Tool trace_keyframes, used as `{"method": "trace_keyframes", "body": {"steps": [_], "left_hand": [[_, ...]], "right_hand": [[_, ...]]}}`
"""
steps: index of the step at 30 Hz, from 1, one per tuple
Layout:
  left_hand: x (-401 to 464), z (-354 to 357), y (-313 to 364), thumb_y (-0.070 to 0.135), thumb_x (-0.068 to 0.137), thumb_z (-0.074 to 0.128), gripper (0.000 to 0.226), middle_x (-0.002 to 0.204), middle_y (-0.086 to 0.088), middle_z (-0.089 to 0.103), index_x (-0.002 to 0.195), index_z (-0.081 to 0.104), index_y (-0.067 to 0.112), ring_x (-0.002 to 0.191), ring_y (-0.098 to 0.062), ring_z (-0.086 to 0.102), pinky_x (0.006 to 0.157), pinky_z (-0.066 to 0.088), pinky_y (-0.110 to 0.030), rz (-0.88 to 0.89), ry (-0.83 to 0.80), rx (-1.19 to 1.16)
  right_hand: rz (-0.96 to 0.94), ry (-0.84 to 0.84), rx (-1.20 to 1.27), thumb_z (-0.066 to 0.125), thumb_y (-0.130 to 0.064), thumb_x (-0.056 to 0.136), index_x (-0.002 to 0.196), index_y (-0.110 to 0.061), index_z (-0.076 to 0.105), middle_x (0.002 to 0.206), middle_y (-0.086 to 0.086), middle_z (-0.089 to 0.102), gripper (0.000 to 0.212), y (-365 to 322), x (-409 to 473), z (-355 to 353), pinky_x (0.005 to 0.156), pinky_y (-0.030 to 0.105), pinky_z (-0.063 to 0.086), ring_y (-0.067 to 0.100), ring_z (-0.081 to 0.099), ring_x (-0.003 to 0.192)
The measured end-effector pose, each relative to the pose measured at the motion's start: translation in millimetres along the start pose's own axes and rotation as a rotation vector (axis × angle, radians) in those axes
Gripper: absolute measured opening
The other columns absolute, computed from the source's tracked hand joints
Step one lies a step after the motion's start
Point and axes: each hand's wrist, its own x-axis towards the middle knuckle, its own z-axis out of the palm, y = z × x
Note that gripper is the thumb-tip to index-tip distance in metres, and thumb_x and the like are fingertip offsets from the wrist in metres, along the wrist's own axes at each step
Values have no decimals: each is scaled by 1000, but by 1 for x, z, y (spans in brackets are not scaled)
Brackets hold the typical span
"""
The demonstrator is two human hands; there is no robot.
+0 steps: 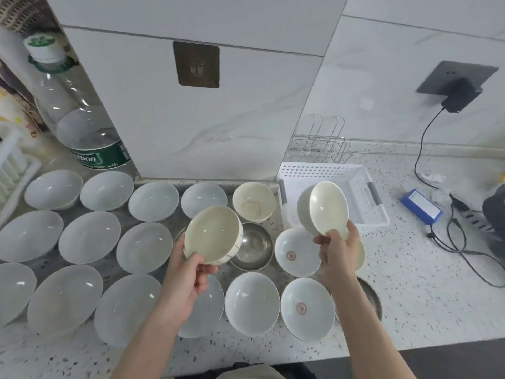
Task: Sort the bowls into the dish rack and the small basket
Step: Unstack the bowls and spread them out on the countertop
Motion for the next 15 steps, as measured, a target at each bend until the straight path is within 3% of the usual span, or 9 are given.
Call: {"method": "trace_keyframes", "body": {"steps": [3, 7, 9, 11, 13, 15], "left_hand": [[-9, 21, -13, -4, 91, 43, 52, 69, -3, 69, 121, 55, 37, 49, -7, 58, 36, 30, -18, 10, -18, 10], [-21, 61, -33, -4, 92, 42, 58, 72, -3, 70, 123, 55, 44, 53, -9, 58, 39, 32, -20, 26, -65, 41], [-29, 87, -43, -3, 92, 44, 59, 71, -4, 70, 125, 53, 46, 50, -8, 57, 39, 33, -19, 29, -69, 61], [-35, 113, -54, -3, 93, 43, 60, 68, -7, 68, 126, 52, 46, 48, -8, 55, 38, 33, -19, 34, -75, 68], [-40, 138, -65, -3, 94, 42, 59, 66, -6, 67, 127, 52, 44, 47, -7, 53, 39, 32, -19, 30, -85, 69], [-46, 159, -77, -3, 93, 41, 58, 71, -3, 70, 128, 52, 42, 51, -7, 57, 39, 33, -19, 22, -74, 61]], "right_hand": [[-22, 79, 50, 43, -4, 85, 139, -27, 38, 55, 6, 65, 59, 0, 12, -41, 40, 18, 33, 10, 41, 44], [-26, 141, 35, 42, -3, 86, 140, -29, 36, 66, 6, 66, 61, -4, 36, -91, 46, 21, 34, 10, 50, 51], [-22, 160, -12, 42, -3, 85, 141, -29, 34, 82, 10, 67, 62, -6, 48, -117, 47, 22, 36, 7, 59, 53], [-17, 158, -69, 42, -6, 85, 143, -32, 32, 97, 13, 66, 64, -5, 62, -144, 57, 26, 42, 9, 64, 60], [-25, 147, -150, 42, -10, 86, 141, -39, 30, 91, 7, 67, 63, -2, 74, -169, 68, 33, 44, 15, 67, 70], [-56, 108, -248, 43, -12, 88, 140, -43, 29, 80, -1, 67, 63, 1, 82, -189, 65, 32, 43, 19, 68, 80]]}}
